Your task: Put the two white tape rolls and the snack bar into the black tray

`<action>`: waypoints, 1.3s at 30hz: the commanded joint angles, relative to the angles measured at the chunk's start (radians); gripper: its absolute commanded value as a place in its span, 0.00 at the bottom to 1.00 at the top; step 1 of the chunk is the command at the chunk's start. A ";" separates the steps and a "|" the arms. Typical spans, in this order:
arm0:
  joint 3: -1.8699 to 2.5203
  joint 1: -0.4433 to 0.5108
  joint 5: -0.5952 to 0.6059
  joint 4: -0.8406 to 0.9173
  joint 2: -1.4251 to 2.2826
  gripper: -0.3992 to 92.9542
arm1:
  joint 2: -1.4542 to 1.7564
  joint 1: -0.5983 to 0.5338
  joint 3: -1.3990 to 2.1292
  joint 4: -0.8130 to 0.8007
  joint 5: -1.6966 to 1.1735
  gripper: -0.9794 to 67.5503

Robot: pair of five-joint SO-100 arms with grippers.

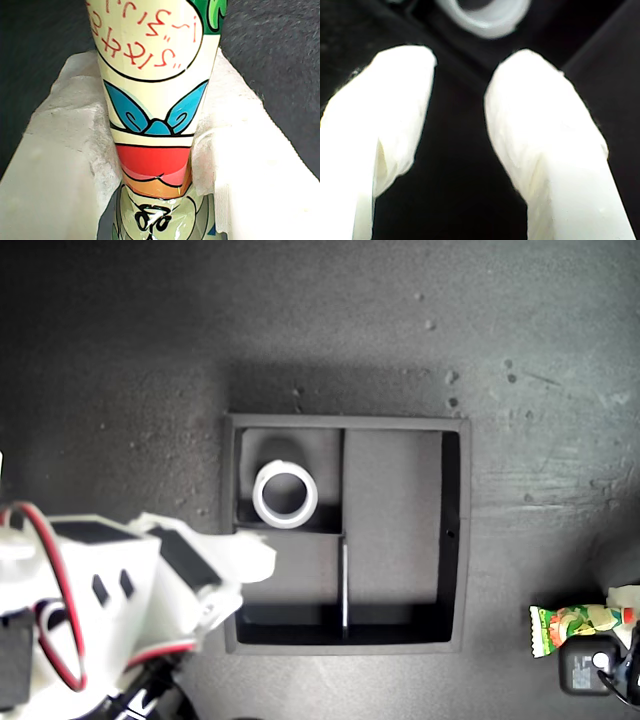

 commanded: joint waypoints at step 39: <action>1.137 0.337 -0.341 -0.726 0.382 0.11 | -0.453 0.617 -0.942 -0.109 -2.154 0.01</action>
